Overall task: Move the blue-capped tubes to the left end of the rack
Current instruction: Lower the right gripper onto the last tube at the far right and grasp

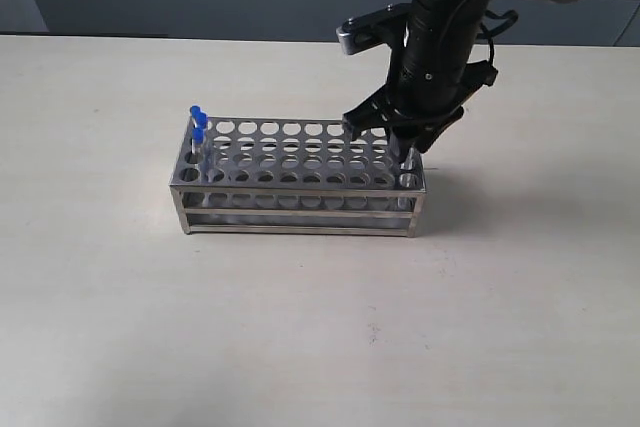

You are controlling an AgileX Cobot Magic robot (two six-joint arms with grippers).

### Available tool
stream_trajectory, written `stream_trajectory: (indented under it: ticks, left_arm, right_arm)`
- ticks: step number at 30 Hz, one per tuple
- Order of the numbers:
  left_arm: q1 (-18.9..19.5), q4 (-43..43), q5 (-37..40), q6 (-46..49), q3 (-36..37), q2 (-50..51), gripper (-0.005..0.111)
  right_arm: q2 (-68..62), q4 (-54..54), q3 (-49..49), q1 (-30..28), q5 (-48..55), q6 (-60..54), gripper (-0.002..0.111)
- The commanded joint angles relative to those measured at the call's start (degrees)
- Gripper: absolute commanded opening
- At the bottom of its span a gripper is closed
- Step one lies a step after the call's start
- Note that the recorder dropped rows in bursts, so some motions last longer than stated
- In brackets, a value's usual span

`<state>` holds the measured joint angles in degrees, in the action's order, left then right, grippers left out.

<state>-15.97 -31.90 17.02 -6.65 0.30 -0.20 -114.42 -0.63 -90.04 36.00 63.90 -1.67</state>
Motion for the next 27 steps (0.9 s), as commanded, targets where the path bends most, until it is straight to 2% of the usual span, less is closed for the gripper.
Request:
stream_trajectory:
  ticks: [1, 8, 10, 12, 13, 27]
  left_arm:
    - [-0.2, 0.1, -0.4, -0.3, -0.3, 0.2, 0.001]
    - [-0.2, 0.2, -0.3, -0.3, -0.3, 0.2, 0.001]
    - [-0.2, 0.2, -0.3, -0.3, -0.3, 0.2, 0.001]
    - [-0.2, 0.2, -0.3, -0.3, -0.3, 0.2, 0.001]
    - [-0.2, 0.2, -0.3, -0.3, -0.3, 0.2, 0.001]
    - [-0.2, 0.2, -0.3, -0.3, -0.3, 0.2, 0.001]
  right_arm:
    - [-0.3, -0.5, 0.0, -0.2, -0.5, 0.1, 0.033]
    - [-1.5, -0.6, 0.0, -0.2, -3.5, 0.2, 0.030]
    - [-2.1, -0.8, 0.0, -0.2, -3.7, 0.2, 0.020]
    - [-2.5, -1.0, 0.0, -0.2, -3.7, 0.2, 0.003]
    - [-2.6, -1.2, 0.0, -0.2, -3.7, 0.2, 0.000]
    - [6.6, -3.1, -0.9, 2.2, -1.3, 0.2, 0.000]
